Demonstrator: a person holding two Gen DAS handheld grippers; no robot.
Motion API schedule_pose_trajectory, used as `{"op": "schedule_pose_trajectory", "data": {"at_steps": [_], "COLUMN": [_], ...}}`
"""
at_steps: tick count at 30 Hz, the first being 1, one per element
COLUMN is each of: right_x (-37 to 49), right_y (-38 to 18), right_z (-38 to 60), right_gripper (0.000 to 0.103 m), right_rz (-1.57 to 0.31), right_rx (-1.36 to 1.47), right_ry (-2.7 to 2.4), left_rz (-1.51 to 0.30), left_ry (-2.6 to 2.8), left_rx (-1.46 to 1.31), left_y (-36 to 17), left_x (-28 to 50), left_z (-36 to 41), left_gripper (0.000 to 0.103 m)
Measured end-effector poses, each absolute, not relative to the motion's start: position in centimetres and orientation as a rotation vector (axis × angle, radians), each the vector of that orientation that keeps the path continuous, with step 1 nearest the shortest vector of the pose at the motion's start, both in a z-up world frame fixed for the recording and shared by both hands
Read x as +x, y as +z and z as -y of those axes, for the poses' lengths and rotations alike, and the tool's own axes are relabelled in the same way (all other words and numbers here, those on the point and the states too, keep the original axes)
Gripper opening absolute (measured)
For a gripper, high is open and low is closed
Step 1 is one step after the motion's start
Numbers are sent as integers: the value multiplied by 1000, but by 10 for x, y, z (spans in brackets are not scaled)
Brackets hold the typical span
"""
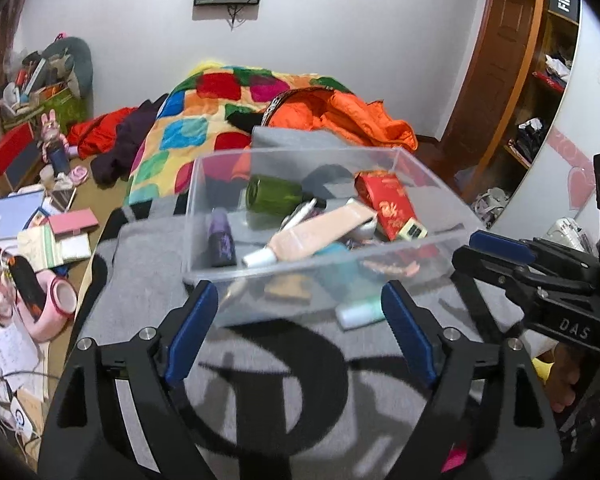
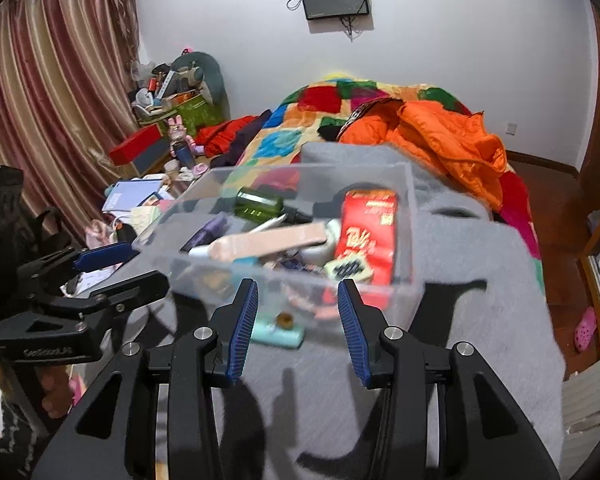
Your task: Organize objects
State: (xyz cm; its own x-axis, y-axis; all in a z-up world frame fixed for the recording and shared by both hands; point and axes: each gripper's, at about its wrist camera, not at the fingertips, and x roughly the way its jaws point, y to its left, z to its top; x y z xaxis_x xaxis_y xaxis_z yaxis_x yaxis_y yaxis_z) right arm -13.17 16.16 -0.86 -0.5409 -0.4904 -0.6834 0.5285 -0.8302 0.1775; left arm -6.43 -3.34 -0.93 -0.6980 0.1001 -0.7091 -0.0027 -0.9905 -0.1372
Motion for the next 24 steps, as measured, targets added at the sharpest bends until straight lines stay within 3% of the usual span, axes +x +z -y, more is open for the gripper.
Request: {"op": "schedule_pose_trajectory", "data": {"at_steps": [8, 17, 24], "right_x": [-150, -153, -148], "right_y": [-54, -67, -56], "right_z": [-138, -132, -143], "right_gripper": [37, 12, 12], "right_rz": [-85, -68, -37], "right_rx": [1177, 1201, 1137], "right_ry": [-2293, -2297, -2308], "left_rz": [116, 28, 27], "left_ry": [2832, 2791, 2689], "left_rx": [-1297, -1331, -1375], "left_y": [-35, -49, -56], "left_x": [-57, -60, -81], "left_z": [28, 12, -7], "left_gripper": [85, 85, 85]}}
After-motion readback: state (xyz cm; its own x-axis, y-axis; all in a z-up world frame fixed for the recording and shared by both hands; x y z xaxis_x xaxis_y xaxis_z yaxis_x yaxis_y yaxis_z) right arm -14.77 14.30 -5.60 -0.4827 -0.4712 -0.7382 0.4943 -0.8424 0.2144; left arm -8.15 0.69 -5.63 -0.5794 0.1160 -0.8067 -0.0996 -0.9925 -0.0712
